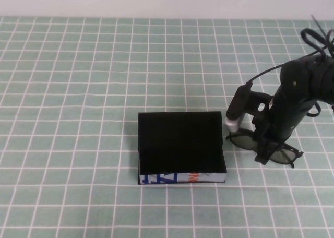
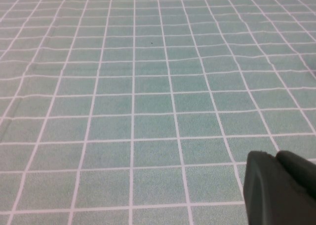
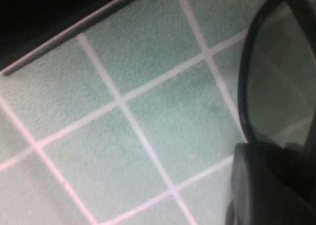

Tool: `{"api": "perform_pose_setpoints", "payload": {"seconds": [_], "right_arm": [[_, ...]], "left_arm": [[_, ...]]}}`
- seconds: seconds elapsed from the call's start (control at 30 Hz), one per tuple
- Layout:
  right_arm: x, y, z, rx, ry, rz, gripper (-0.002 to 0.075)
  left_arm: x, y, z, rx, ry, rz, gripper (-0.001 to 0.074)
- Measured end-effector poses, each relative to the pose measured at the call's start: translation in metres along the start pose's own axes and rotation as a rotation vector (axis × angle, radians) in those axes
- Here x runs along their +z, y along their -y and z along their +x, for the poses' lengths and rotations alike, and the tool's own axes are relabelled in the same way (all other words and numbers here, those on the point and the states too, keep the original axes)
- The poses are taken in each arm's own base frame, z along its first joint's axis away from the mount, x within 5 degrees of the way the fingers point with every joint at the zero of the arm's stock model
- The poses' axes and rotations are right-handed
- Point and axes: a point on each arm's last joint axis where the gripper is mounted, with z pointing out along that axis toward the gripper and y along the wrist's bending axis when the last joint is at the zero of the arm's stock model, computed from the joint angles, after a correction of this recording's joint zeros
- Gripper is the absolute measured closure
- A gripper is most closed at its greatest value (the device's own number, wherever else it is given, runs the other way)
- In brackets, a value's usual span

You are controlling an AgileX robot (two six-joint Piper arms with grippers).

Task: Return glasses to glasses case
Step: Pick up the glasses from the table, then place the glasses in the glasses case

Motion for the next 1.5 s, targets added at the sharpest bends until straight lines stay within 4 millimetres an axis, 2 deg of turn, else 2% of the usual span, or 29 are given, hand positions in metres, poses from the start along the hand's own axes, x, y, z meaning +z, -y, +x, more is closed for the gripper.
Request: {"api": "perform_pose_setpoints", "payload": {"seconds": [0.1, 0.27, 0.57, 0.73, 0.87, 1.03, 1.17, 1.37, 1.5], "right_arm": [[-0.012, -0.001, 0.000, -0.009, 0.011, 0.012, 0.0650], [-0.046, -0.007, 0.000, -0.041, 0.076, 0.021, 0.0651], [-0.089, -0.025, -0.002, -0.061, 0.169, -0.083, 0.0651], [-0.126, -0.034, -0.017, -0.094, 0.301, -0.122, 0.0651], [-0.141, -0.053, -0.038, -0.175, 0.371, -0.161, 0.0651], [-0.133, -0.085, -0.063, -0.305, 0.347, -0.215, 0.0651], [-0.116, -0.097, -0.082, -0.390, 0.285, -0.239, 0.0651], [-0.083, -0.089, -0.105, -0.408, 0.219, -0.296, 0.0651], [-0.068, -0.082, -0.118, -0.410, 0.208, -0.298, 0.0651]], "left_arm": [[0.000, 0.000, 0.000, 0.000, 0.000, 0.000, 0.0737], [0.000, 0.000, 0.000, 0.000, 0.000, 0.000, 0.0737], [0.000, 0.000, 0.000, 0.000, 0.000, 0.000, 0.0737], [0.000, 0.000, 0.000, 0.000, 0.000, 0.000, 0.0737], [0.000, 0.000, 0.000, 0.000, 0.000, 0.000, 0.0737], [0.000, 0.000, 0.000, 0.000, 0.000, 0.000, 0.0737], [0.000, 0.000, 0.000, 0.000, 0.000, 0.000, 0.0737], [0.000, 0.000, 0.000, 0.000, 0.000, 0.000, 0.0737], [0.000, 0.000, 0.000, 0.000, 0.000, 0.000, 0.0737]]}}
